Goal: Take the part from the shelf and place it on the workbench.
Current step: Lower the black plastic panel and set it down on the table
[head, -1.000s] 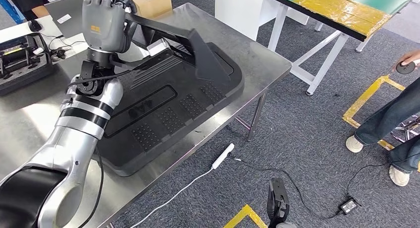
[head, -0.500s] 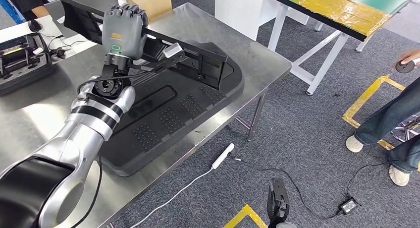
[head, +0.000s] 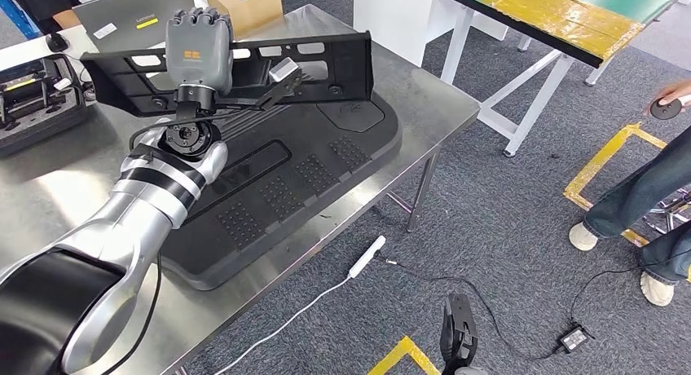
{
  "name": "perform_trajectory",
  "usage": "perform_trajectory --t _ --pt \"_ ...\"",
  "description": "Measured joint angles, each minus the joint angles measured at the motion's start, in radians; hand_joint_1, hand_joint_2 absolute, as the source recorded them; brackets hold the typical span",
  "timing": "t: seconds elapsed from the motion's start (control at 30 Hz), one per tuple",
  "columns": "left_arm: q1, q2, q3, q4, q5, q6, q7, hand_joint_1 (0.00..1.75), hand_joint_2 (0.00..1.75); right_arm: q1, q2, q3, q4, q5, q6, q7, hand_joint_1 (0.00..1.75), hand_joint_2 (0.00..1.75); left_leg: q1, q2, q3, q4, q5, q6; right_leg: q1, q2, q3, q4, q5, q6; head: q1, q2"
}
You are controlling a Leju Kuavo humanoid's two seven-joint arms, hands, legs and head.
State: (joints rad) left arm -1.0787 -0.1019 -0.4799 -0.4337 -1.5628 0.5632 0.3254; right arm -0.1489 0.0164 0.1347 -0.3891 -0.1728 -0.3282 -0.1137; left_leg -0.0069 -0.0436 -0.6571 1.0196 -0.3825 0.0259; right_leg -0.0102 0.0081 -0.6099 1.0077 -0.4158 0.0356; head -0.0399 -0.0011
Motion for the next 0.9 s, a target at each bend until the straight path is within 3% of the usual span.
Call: perform_trajectory --t 0.37,0.7,0.8,0.83,0.9 --pt "-0.014 0.023 -0.042 0.012 0.000 -0.048 0.042 1.75 1.75 0.003 0.000 0.000 0.000 0.000 -0.003 0.000 0.00 0.00 0.000 0.000 0.000 0.000 0.000 0.000 0.000 0.000 0.000 0.000 0.000 0.000 0.000 0.000" --pt "-0.025 0.031 -0.122 0.037 0.003 -0.204 0.072 1.75 1.75 0.003 -0.002 -0.002 0.000 0.002 0.000 0.000 0.00 0.00 0.000 0.000 0.000 0.000 0.000 0.000 0.000 0.000 0.000 0.000 0.000 0.000 0.000 0.000" --pt "-0.027 0.029 -0.137 0.043 0.017 -0.297 0.056 0.58 1.75 0.003 -0.004 -0.003 0.000 0.002 0.004 0.000 0.00 0.00 0.000 0.000 0.000 0.000 0.000 0.000 0.000 0.000 0.000 0.000 0.000 0.000 0.000 0.000" --pt "-0.028 0.028 -0.140 0.044 0.025 -0.331 0.046 0.15 1.31 0.004 -0.005 -0.003 0.000 0.002 0.005 0.000 0.00 0.00 0.000 0.000 0.000 0.000 0.000 0.000 0.000 0.000 0.000 0.000 0.000 0.000 0.000 0.000" --pt "-0.033 0.022 -0.145 0.048 0.042 -0.395 0.019 0.00 0.44 0.005 -0.008 -0.004 -0.001 0.003 0.008 0.000 0.00 0.00 0.000 0.000 0.000 0.000 0.000 0.000 0.000 0.000 0.000 0.000 0.000 0.000 0.000 0.000"
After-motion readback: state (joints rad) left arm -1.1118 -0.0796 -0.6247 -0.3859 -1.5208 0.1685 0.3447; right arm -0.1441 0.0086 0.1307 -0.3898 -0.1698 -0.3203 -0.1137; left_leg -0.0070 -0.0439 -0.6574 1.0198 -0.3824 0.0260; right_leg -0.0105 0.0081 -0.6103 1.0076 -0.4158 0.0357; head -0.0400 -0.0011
